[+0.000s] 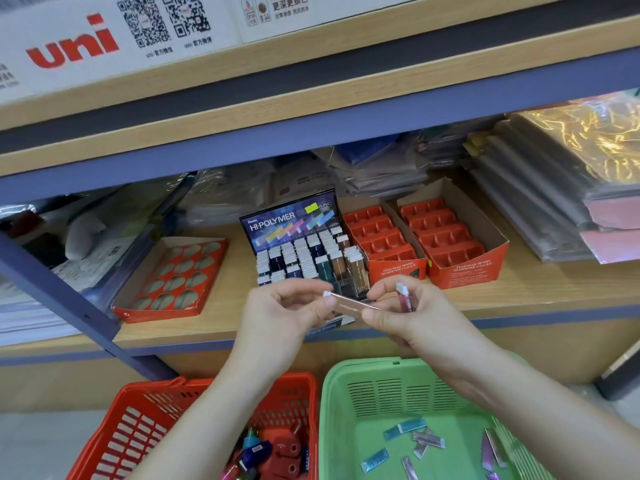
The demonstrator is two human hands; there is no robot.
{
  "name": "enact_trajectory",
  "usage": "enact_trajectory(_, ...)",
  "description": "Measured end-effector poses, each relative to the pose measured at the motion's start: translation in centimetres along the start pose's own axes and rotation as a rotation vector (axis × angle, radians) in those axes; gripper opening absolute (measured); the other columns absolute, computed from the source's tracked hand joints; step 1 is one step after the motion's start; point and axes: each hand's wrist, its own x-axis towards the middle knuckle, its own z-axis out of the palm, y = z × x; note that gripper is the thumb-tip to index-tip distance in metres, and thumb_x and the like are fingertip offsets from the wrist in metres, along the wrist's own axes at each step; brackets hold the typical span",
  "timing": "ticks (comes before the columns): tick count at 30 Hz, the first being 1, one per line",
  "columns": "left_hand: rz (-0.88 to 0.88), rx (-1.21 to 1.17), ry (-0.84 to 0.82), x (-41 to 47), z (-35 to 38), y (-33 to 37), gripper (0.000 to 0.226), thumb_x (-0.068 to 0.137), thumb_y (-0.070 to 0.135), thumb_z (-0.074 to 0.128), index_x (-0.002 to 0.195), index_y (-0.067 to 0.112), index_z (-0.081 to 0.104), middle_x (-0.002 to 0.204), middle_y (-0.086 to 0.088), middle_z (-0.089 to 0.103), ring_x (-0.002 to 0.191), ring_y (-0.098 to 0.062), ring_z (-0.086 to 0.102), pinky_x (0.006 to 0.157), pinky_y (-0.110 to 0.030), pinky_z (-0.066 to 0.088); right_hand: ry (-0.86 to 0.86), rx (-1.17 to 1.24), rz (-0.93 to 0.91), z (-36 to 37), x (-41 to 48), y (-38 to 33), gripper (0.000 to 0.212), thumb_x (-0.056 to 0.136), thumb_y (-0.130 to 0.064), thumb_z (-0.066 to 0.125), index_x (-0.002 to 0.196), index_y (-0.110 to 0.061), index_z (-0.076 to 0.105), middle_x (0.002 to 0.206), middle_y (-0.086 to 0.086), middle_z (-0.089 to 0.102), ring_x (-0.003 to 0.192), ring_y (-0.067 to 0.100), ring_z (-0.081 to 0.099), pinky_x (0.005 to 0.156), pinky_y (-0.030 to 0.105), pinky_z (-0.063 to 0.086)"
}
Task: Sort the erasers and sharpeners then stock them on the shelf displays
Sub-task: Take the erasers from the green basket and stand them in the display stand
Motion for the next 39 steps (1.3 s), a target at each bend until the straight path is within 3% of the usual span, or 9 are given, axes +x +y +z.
enact_trajectory(5, 0.181, 0.346, 0.177, 4.2, -0.9, 2.4, 0.009, 0.08, 0.015, 0.076, 0.083, 0.024, 0.076, 0.072, 0.006, 0.072, 0.072, -0.01, 0.068, 0.069, -0.024, 0.055, 0.084, 0.177, 0.137, -0.8, 0.8, -0.3, 0.022, 0.088, 0.0, 0.059, 0.106, -0.011, 0.064, 0.084, 0.006, 0.058, 0.059, 0.008, 0.046, 0.049, 0.02, 0.034)
enact_trajectory(9, 0.28, 0.696, 0.074, 7.0, 0.2, 2.3, 0.009, 0.087, 0.02, 0.069, 0.093, 0.022, 0.075, 0.075, 0.018, 0.066, 0.071, -0.013, 0.063, 0.061, -0.016, 0.045, 0.094, 0.297, 0.111, -1.6, 1.0, -0.6, 0.024, 0.094, 0.007, 0.046, 0.11, -0.003, 0.062, 0.078, 0.01, 0.058, 0.062, 0.013, 0.054, 0.056, 0.022, 0.047)
enact_trajectory(16, 0.435, 0.985, -0.057, 9.1, 1.7, 0.0, 0.019, 0.092, 0.023, 0.062, 0.106, 0.016, 0.072, 0.102, -0.001, 0.071, 0.093, -0.02, 0.061, 0.086, -0.025, 0.039, 0.131, 0.326, 0.09, -2.2, 1.3, -0.2, 0.033, 0.094, 0.008, 0.051, 0.126, 0.003, 0.053, 0.089, 0.022, 0.068, 0.069, 0.017, 0.07, 0.065, 0.024, 0.057)
enact_trajectory(20, 0.525, 1.11, -0.061, 9.8, 2.6, -1.4, 0.021, 0.091, 0.023, 0.062, 0.109, 0.016, 0.071, 0.108, -0.003, 0.065, 0.107, -0.025, 0.054, 0.095, -0.032, 0.035, 0.137, 0.381, 0.078, -2.3, 1.2, -0.5, 0.029, 0.093, 0.008, 0.053, 0.122, 0.001, 0.055, 0.112, 0.033, 0.061, 0.073, 0.021, 0.073, 0.063, 0.023, 0.058)
enact_trajectory(24, 0.545, 1.176, -0.022, 10.0, 3.1, -2.2, 0.025, 0.088, 0.02, 0.065, 0.112, 0.015, 0.069, 0.108, -0.005, 0.066, 0.107, -0.026, 0.054, 0.094, -0.031, 0.035, 0.14, 0.377, 0.063, -2.2, 0.8, -0.9, 0.021, 0.091, 0.006, 0.058, 0.109, -0.003, 0.061, 0.104, 0.029, 0.064, 0.073, 0.022, 0.073, 0.061, 0.025, 0.059)
enact_trajectory(28, 0.455, 0.956, 0.079, 8.6, 3.1, -1.3, 0.022, 0.09, 0.025, 0.063, 0.11, 0.02, 0.069, 0.098, 0.002, 0.069, 0.096, -0.017, 0.059, 0.089, -0.027, 0.04, 0.118, 0.337, 0.033, -1.9, 0.4, -1.2, 0.018, 0.085, 0.003, 0.066, 0.102, -0.001, 0.066, 0.084, 0.019, 0.068, 0.067, 0.018, 0.068, 0.057, 0.023, 0.056)
enact_trajectory(31, 0.168, 0.354, -0.028, 4.9, 3.3, 0.6, 0.018, 0.093, 0.027, 0.058, 0.086, 0.018, 0.073, 0.075, 0.006, 0.071, 0.069, -0.005, 0.062, 0.067, -0.023, 0.051, 0.113, 0.264, -0.001, -1.7, 0.3, -1.2, 0.021, 0.079, 0.003, 0.071, 0.099, -0.002, 0.067, 0.077, 0.013, 0.072, 0.066, 0.017, 0.067, 0.059, 0.024, 0.05)
enact_trajectory(33, 0.036, 0.079, -0.124, 2.3, 3.5, 1.3, 0.01, 0.09, 0.018, 0.064, 0.084, 0.017, 0.073, 0.07, 0.001, 0.071, 0.062, -0.006, 0.062, 0.061, -0.022, 0.053, 0.103, 0.21, -0.019, -1.5, 0.3, -1.2, 0.021, 0.076, 0.003, 0.074, 0.095, -0.004, 0.068, 0.076, 0.013, 0.073, 0.066, 0.018, 0.068, 0.061, 0.025, 0.048)
enact_trajectory(39, -0.081, -0.085, 0.039, -0.7, 1.8, -0.5, 0.014, 0.075, 0.002, 0.076, 0.086, 0.009, 0.071, 0.071, -0.01, 0.073, 0.063, -0.017, 0.068, 0.06, -0.023, 0.055, 0.01, 0.058, -0.032, 0.2, 0.1, -0.4, 0.009, 0.084, -0.002, 0.07, 0.092, -0.004, 0.067, 0.072, 0.01, 0.069, 0.062, 0.012, 0.065, 0.056, 0.019, 0.049)
